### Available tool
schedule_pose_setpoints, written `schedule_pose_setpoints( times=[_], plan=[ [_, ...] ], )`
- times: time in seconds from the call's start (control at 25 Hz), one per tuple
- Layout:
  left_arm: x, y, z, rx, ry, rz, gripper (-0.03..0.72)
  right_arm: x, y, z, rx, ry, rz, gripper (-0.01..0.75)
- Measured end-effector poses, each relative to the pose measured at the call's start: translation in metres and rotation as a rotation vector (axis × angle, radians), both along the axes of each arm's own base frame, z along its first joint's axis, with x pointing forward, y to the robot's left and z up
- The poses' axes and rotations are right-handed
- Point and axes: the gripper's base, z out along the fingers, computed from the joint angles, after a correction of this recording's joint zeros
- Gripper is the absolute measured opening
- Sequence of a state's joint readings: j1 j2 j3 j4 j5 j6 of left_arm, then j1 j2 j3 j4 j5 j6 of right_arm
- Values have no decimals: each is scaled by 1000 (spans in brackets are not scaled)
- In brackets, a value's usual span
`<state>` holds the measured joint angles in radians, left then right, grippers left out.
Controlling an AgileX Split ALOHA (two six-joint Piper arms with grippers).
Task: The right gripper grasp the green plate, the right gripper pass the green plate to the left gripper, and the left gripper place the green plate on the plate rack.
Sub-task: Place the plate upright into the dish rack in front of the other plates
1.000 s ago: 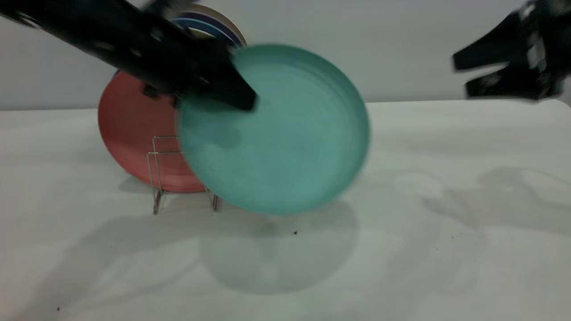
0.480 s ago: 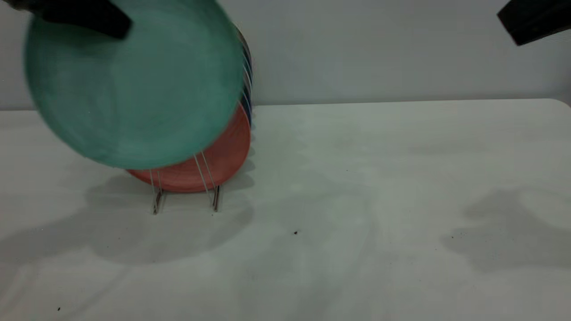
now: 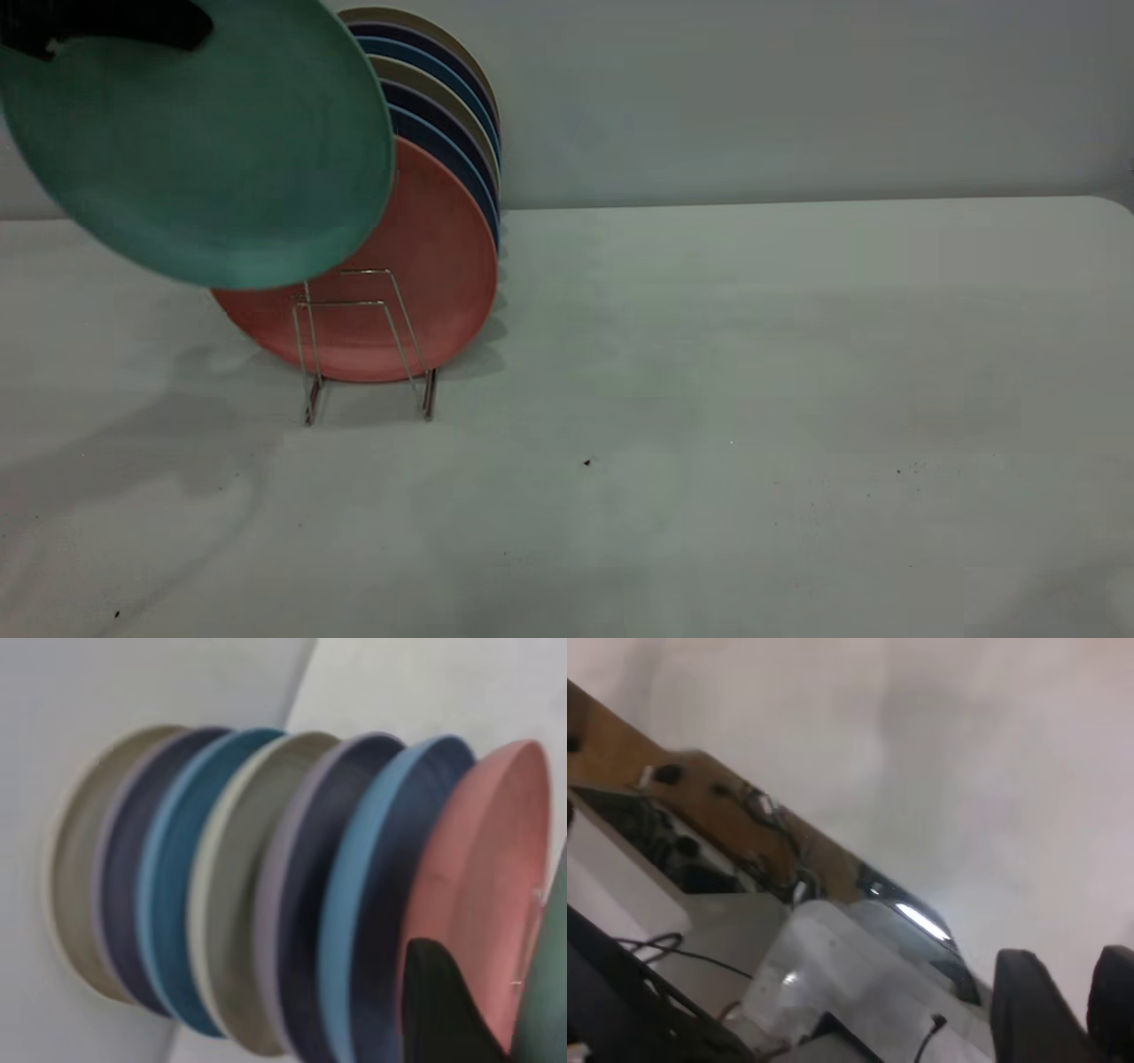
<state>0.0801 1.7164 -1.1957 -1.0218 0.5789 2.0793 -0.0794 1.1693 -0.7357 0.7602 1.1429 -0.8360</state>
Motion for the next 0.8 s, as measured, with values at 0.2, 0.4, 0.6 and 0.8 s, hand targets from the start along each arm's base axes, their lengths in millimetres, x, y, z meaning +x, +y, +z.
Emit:
schedule_pose_setpoints(
  times=[0.2, 0.4, 0.6, 0.8],
  plan=[
    [1, -8, 0, 38, -27, -25, 310, -49, -1, -7, -56, -49, -50, 187],
    [1, -29, -3, 154, -66, -94, 310, -92, -7, -8, -162, -135, -137, 195],
    [1, -46, -4, 238, -120, -132, 310, -125, -15, -2, -257, -257, -255, 205],
    [2, -48, -6, 253, -121, -142, 310, -147, -18, 0, -288, -362, -308, 214]
  ],
)
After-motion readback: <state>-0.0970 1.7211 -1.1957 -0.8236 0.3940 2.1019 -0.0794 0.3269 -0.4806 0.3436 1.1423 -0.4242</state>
